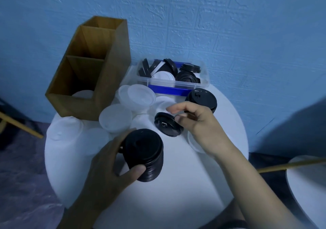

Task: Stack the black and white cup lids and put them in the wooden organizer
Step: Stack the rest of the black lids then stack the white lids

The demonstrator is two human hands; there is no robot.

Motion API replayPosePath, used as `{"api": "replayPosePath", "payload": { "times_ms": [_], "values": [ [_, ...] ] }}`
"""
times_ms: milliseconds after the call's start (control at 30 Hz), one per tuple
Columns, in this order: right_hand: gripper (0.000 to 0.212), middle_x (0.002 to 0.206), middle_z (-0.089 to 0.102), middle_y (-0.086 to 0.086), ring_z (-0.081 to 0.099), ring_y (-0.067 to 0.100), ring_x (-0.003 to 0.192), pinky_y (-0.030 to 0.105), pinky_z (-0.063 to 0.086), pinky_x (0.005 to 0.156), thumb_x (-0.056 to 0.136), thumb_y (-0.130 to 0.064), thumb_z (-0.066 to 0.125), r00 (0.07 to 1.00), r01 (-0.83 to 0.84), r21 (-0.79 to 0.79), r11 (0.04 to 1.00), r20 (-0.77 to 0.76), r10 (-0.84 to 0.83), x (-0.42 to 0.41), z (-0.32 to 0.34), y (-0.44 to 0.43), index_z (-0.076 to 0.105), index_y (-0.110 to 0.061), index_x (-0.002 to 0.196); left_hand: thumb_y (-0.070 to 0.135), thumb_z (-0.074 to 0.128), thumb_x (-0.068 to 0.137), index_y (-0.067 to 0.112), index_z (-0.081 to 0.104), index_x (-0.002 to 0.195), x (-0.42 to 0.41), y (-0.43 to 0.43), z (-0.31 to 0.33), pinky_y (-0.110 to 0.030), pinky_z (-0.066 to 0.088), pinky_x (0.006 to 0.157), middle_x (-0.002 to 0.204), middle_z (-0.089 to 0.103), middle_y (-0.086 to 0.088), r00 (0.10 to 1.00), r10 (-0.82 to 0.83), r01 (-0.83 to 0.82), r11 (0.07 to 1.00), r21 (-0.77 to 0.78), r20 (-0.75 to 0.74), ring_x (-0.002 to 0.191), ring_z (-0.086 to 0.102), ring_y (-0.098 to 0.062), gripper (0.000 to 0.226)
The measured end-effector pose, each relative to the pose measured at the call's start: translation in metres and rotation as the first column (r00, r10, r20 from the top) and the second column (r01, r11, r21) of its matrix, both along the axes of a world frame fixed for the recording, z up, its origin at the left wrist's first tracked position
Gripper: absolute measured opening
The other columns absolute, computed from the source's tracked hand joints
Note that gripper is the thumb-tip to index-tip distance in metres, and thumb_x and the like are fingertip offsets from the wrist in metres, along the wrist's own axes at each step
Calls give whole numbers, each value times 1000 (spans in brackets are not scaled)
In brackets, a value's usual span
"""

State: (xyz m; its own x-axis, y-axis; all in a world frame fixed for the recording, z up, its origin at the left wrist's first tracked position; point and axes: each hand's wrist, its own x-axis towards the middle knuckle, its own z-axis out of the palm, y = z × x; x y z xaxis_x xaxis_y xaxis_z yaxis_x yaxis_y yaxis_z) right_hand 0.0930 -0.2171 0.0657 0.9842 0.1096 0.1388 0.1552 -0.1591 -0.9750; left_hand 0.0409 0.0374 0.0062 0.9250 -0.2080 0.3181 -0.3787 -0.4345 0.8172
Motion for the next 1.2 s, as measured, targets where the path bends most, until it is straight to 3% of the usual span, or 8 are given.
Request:
{"api": "replayPosePath", "payload": {
  "times_ms": [100,300,433,533,600,733,1000,1200],
  "values": [
    [45,101,73,8,66,18,93,36,53,87,93,10,55,998,30,69,997,-49,-27,0,-3,-1,78,-28,89,58,68,68,53,47,137,-2,1,-3,-28,48,91,126,63,25,1000,6,-6,1000,19,13,116,60,-1,73],
    [42,89,70,4,64,15,82,28,51,78,94,14,52,990,60,140,988,-138,-41,8,-7,-1,76,-19,87,55,69,68,52,48,136,-2,-3,-1,-11,45,93,126,63,25,1000,-13,13,1000,14,19,116,60,-1,71],
    [33,93,70,-9,65,8,83,28,52,80,96,0,58,990,140,-291,947,56,-129,5,-13,5,72,-29,89,53,69,68,44,51,137,-1,-4,-1,-13,45,93,126,64,23,1000,-16,16,1000,6,19,115,62,-4,72],
    [21,107,67,-15,64,9,98,36,52,89,96,-15,62,977,188,-520,833,185,-105,-6,-16,4,71,-33,102,53,69,68,41,51,138,-1,-3,-2,-15,46,94,126,64,22,1000,-22,21,1000,14,18,115,61,-4,73],
    [20,116,65,-16,61,9,106,32,49,90,95,-19,63,966,224,-608,762,241,-92,-16,-14,0,71,-30,111,53,69,68,41,51,138,-2,-3,-2,-13,45,94,126,64,23,1000,-25,25,1000,16,15,116,61,-3,74],
    [38,124,64,-9,56,21,112,30,43,89,93,-44,66,969,239,-820,520,233,-78,-36,-11,0,66,-27,126,51,68,68,49,49,137,-2,-4,-1,-12,45,93,127,63,25,999,-39,39,999,5,21,116,61,-3,71],
    [62,119,65,-7,53,23,103,37,47,91,82,-66,65,982,175,-900,399,189,-6,-39,-15,8,60,-28,131,52,67,69,52,48,135,-4,-2,-1,-9,42,93,126,63,27,999,-7,6,1000,10,39,115,59,0,69],
    [67,126,62,-11,49,21,109,34,45,94,83,-62,68,988,130,-902,411,155,27,-34,-17,9,53,-28,139,55,66,69,53,47,136,-7,1,1,-32,48,91,125,63,27,999,17,-18,1000,22,47,114,60,-2,71]
  ]
}}
